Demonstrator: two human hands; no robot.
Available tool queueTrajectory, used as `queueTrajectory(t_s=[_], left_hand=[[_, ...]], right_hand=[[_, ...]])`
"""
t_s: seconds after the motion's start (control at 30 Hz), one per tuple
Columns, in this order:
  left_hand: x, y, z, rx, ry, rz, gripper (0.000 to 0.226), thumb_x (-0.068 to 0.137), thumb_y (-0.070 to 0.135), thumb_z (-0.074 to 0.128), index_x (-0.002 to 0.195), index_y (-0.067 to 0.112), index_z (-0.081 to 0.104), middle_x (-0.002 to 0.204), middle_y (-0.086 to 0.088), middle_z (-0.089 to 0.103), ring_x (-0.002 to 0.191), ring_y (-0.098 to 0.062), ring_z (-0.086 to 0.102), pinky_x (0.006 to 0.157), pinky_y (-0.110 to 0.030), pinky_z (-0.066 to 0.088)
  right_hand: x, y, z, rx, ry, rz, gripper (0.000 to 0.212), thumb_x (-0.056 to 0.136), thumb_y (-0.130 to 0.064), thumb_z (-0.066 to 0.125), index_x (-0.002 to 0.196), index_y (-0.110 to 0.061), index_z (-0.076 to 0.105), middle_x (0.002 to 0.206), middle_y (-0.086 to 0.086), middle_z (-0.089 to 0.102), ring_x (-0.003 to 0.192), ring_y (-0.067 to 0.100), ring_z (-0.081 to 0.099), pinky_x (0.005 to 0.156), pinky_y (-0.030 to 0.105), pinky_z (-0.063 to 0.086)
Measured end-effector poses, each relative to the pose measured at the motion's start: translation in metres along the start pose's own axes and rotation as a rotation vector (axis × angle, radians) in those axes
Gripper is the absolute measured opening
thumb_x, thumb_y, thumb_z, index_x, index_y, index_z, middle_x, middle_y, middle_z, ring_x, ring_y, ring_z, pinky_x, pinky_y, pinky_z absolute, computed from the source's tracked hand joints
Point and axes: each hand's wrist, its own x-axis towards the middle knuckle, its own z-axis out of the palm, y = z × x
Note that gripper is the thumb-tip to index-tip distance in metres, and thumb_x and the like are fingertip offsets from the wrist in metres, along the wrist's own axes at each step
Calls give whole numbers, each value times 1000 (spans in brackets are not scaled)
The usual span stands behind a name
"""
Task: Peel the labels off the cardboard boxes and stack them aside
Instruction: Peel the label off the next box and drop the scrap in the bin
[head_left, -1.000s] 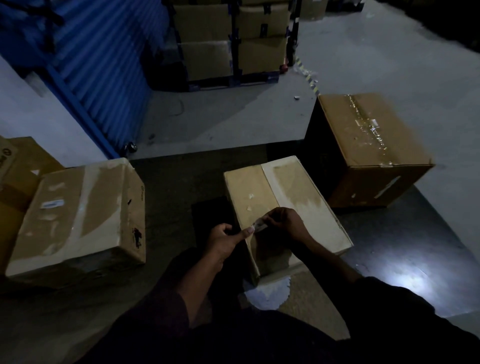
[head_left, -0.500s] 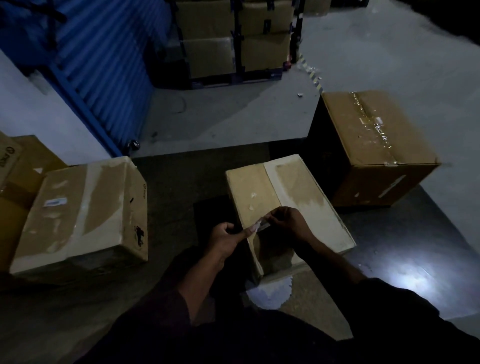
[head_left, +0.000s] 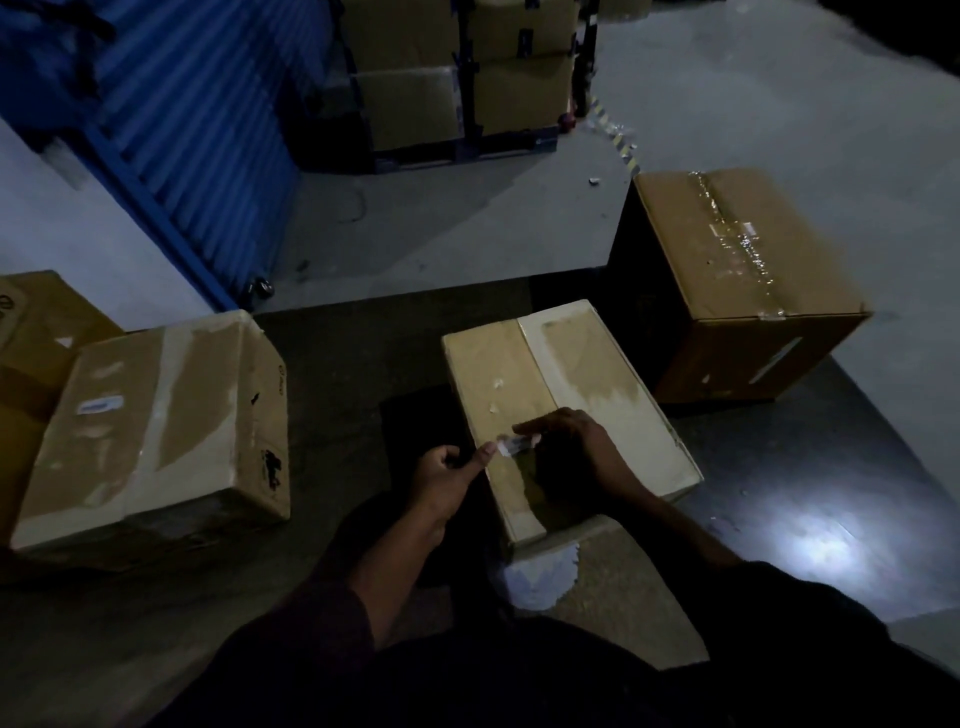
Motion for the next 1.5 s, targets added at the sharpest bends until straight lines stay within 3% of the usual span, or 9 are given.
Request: queueTrajectory(t_s=[0.2, 0.37, 0.5, 0.67, 0.83, 1.03, 1.13, 1.33, 1.5], left_hand=[[2, -3, 0, -13, 13, 10, 47, 77, 47, 79, 105, 13, 62, 91, 0, 64, 75, -10, 56, 65, -26, 45], [6, -5, -3, 7, 8, -11, 66, 71, 56, 80, 116, 11, 63, 102, -3, 68, 81, -12, 60, 63, -24, 45], [6, -5, -3, 18, 18, -9, 69, 70, 57, 81, 117, 9, 63, 95, 0, 65, 77, -10, 58, 60, -22, 44], [7, -4, -2, 28, 24, -6, 66, 73, 52, 81, 118, 7, 63, 91, 0, 63, 68, -8, 53, 54, -22, 40], [7, -2, -3, 12, 15, -5, 64, 76, 47, 81, 121, 5, 61, 96, -3, 63, 74, -10, 55, 57, -23, 42], [5, 0, -5, 17, -11, -2, 63, 78, 46, 79, 123, 7, 59, 103, -2, 64, 82, -10, 58, 63, -23, 45], [3, 1, -5, 22, -4, 12, 63, 77, 45, 81, 123, 8, 59, 107, -4, 65, 84, -11, 59, 64, -22, 46], [1, 7, -5, 49, 4, 52, 40, 74, 36, 85, 98, 16, 59, 90, 4, 63, 74, -4, 56, 58, -18, 45], [-1, 10, -5, 89, 3, 94, 35, 75, 35, 85, 93, 18, 60, 88, 4, 63, 73, -3, 56, 60, -18, 45]], right_hand=[[2, -1, 2, 97, 21, 42, 48, 74, -26, 77, 120, -34, 67, 99, -7, 69, 94, 8, 65, 80, 25, 51], [5, -9, 4, 4, 44, 97, 37, 77, -55, 69, 106, -32, 73, 99, -8, 72, 92, 9, 68, 80, 28, 52], [13, -12, 14, -170, 34, 130, 19, 75, -31, 75, 94, -28, 74, 90, 1, 68, 91, 26, 61, 80, 43, 46], [15, -6, 17, -241, -4, 186, 18, 77, -34, 76, 95, -30, 73, 97, -3, 60, 100, 21, 51, 76, 34, 32], [17, 2, 18, -264, -35, 207, 19, 82, -34, 73, 100, -33, 71, 101, -1, 58, 101, 26, 50, 74, 32, 30], [17, 1, 12, -210, -72, 203, 21, 78, -32, 76, 98, -29, 73, 100, 5, 60, 98, 30, 54, 80, 39, 43], [18, 3, 10, -200, -95, 217, 20, 82, -26, 74, 102, -24, 73, 103, 7, 61, 101, 30, 52, 82, 36, 39], [17, -5, 16, -197, 19, 265, 31, 88, -41, 61, 99, -14, 72, 94, 8, 67, 94, 29, 59, 80, 41, 48], [15, -14, 9, -13, 127, 260, 25, 84, -47, 70, 83, -23, 75, 78, -7, 73, 71, 5, 68, 64, 28, 55]])
